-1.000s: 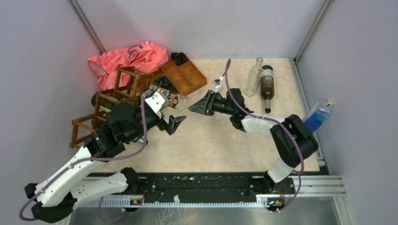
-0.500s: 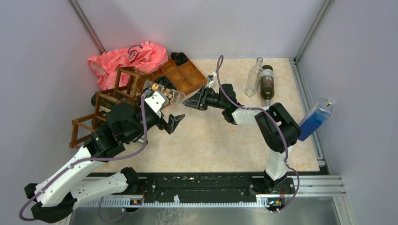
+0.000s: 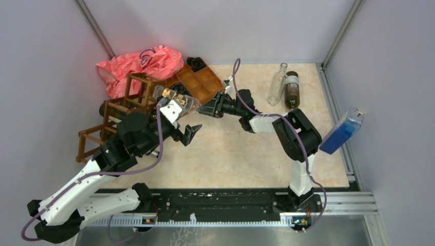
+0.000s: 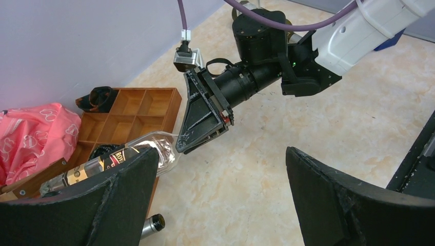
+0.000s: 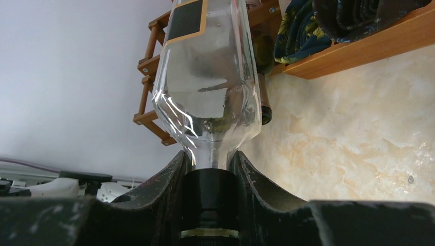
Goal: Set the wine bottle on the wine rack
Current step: Place the wine bottle in the wine rack.
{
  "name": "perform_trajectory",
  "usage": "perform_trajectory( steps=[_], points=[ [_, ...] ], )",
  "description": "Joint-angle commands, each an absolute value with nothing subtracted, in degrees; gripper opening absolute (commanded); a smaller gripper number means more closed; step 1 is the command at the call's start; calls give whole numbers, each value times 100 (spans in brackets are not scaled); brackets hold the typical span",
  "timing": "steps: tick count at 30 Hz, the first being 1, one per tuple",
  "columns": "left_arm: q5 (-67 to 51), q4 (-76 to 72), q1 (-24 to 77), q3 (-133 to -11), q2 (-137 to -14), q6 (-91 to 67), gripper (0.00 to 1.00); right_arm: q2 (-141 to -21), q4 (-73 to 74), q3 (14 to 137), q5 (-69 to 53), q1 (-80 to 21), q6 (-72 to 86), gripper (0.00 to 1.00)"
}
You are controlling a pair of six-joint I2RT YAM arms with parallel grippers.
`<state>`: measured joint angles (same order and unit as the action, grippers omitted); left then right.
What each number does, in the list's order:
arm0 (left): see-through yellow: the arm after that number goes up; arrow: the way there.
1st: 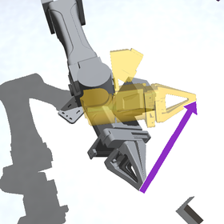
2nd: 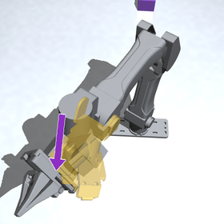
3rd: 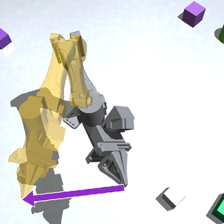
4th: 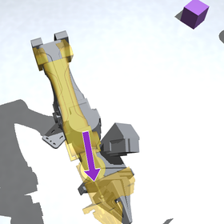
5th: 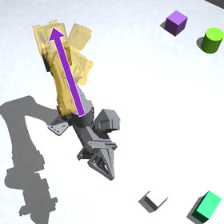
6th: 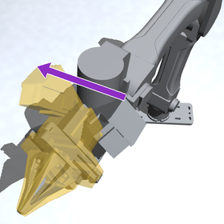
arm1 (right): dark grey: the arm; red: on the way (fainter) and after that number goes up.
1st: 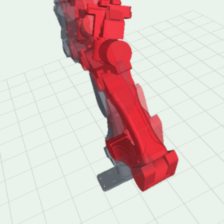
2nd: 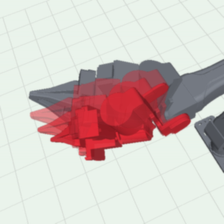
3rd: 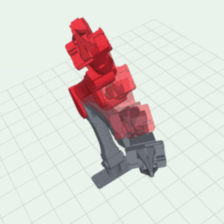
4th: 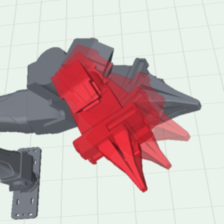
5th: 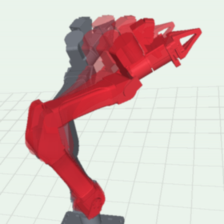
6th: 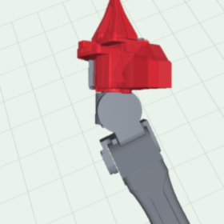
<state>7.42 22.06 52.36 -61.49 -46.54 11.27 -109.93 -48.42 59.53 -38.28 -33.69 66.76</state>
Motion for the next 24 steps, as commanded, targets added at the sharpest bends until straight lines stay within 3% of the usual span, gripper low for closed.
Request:
perform_trajectory(
  steps=[1, 24],
  points=[
    [811, 2225, 5221, -6319, -4615, 1169, 99, -10911, -6351, 6630, -3947, -3492, 6719, 0],
    [749, 2227, 5221, -6284, -4579, 1151, 99, -11181, -5947, 7122, -3769, -3618, 6396, 0]
  ],
)
